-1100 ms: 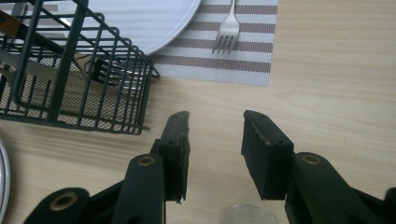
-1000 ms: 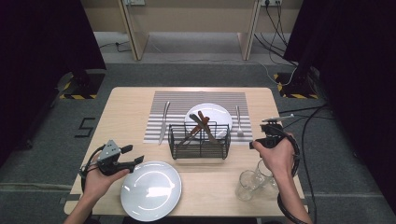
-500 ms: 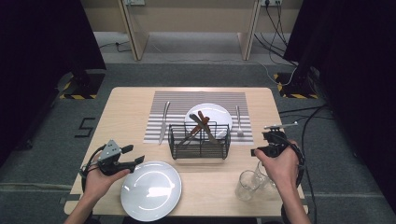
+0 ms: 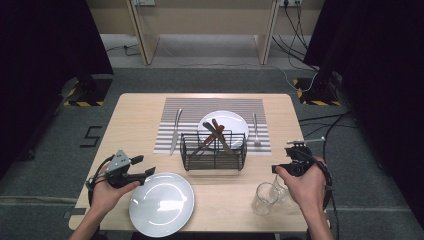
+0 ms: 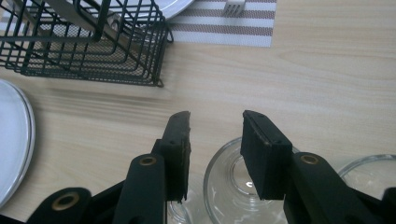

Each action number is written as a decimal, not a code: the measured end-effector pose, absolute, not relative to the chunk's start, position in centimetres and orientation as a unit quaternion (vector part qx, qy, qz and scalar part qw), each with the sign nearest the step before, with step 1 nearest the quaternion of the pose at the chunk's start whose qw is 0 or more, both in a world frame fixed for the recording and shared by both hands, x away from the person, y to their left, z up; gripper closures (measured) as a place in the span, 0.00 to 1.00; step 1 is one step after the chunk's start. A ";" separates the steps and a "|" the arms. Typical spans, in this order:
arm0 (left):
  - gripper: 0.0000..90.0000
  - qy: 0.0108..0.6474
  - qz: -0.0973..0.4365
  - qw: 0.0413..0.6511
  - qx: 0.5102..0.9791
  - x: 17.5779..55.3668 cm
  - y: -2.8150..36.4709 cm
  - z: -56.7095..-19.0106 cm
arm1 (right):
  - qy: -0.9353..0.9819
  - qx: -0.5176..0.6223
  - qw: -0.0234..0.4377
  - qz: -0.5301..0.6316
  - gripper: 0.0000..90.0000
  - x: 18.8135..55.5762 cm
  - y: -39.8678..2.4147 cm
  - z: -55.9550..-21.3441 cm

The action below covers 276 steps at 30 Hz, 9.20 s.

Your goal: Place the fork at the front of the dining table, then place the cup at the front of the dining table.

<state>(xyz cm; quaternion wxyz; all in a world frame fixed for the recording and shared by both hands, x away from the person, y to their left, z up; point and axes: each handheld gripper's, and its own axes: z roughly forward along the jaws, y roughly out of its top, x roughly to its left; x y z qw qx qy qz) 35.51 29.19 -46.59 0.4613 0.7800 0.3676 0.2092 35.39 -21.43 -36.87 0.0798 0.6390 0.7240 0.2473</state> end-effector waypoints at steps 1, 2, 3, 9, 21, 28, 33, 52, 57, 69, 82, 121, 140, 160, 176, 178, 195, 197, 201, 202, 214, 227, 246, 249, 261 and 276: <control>0.36 0.368 0.209 0.461 0.780 35.5 29.2 -46.6 | 0.724 0.639 0.078 0.247 0.69 35.3 -21.4 -36.9; 0.36 0.368 0.209 0.462 0.780 35.5 29.2 -46.6 | 0.725 0.638 0.078 0.246 0.69 35.2 -21.4 -37.0; 0.36 0.368 0.209 0.462 0.780 35.5 29.2 -46.6 | 0.724 0.640 0.079 0.244 0.70 35.1 -21.4 -37.0; 0.36 0.368 0.209 0.462 0.780 35.5 29.2 -46.6 | 0.726 0.641 0.072 0.238 0.71 34.7 -21.4 -37.5; 0.36 0.367 0.209 0.460 0.781 35.6 29.2 -46.6 | 0.730 0.644 0.063 0.221 0.75 34.6 -21.4 -38.2; 0.36 0.368 0.210 0.460 0.780 35.6 29.3 -46.5 | 0.733 0.645 0.055 0.209 0.80 35.1 -21.4 -38.8; 0.36 0.367 0.209 0.461 0.781 35.6 29.2 -46.6 | 0.732 0.647 0.047 0.210 0.90 35.5 -21.3 -38.7; 0.36 0.370 0.210 0.463 0.777 35.6 29.4 -46.4 | 0.744 0.635 0.034 0.205 0.93 37.9 -19.4 -38.7; 0.36 0.370 0.210 0.463 0.777 35.6 29.4 -46.4 | 0.748 0.632 0.033 0.199 0.94 38.3 -18.8 -38.6; 0.36 0.370 0.210 0.464 0.777 35.6 29.4 -46.4 | 0.772 0.606 0.026 0.192 0.94 39.0 -15.8 -38.5; 0.36 0.370 0.210 0.465 0.777 35.6 29.4 -46.4 | 0.798 0.572 0.017 0.190 0.94 39.0 -12.1 -38.6; 0.36 0.368 0.212 0.467 0.775 35.1 29.2 -46.3 | 0.830 0.519 0.006 0.205 0.94 36.8 -7.8 -38.8; 0.36 0.357 0.213 0.473 0.777 34.8 28.7 -45.8 | 0.840 0.502 0.002 0.206 0.94 36.3 -6.5 -38.8; 0.36 0.346 0.208 0.475 0.782 34.5 27.8 -45.6 | 0.851 0.482 -0.002 0.208 0.94 36.0 -4.6 -38.9; 0.36 0.342 0.205 0.475 0.784 34.5 27.6 -45.7 | 0.859 0.466 -0.005 0.210 0.94 35.8 -3.2 -39.0; 0.36 0.342 0.205 0.475 0.784 34.5 27.6 -45.7 | 0.860 0.466 -0.005 0.209 0.94 35.7 -3.0 -38.9; 0.36 0.338 0.204 0.475 0.787 34.5 27.3 -45.7 | 0.867 0.445 -0.008 0.225 0.89 35.4 -2.2 -39.0; 0.36 0.338 0.204 0.475 0.787 34.5 27.2 -45.7 | 0.867 0.441 -0.008 0.232 0.85 35.2 -2.4 -38.8; 0.36 0.337 0.203 0.475 0.787 34.5 27.1 -45.7 | 0.861 0.442 -0.010 0.251 0.80 34.8 -3.0 -38.0; 0.36 0.337 0.203 0.475 0.787 34.5 27.1 -45.7 | 0.860 0.439 -0.007 0.259 0.79 34.7 -3.3 -37.8; 0.36 0.333 0.202 0.476 0.789 34.3 26.7 -45.6 | 0.802 0.480 0.038 0.353 0.70 34.8 -9.5 -35.3; 0.35 0.324 0.193 0.481 0.792 34.1 25.7 -45.5 | 0.733 0.550 0.109 0.386 0.67 36.8 -15.0 -36.3; 0.35 0.300 0.176 0.500 0.793 33.8 23.8 -44.4 | 0.666 0.604 0.189 0.396 0.65 39.0 -20.4 -40.1; 0.35 0.296 0.172 0.500 0.796 33.8 23.3 -44.4 | 0.661 0.602 0.196 0.402 0.66 38.8 -20.6 -40.5; 0.35 0.268 0.161 0.505 0.804 34.1 21.0 -43.7 | 0.658 0.603 0.203 0.402 0.65 38.8 -21.1 -40.8; 0.35 0.240 0.138 0.513 0.812 34.1 18.1 -43.3 | 0.660 0.602 0.200 0.401 0.66 38.8 -20.9 -40.8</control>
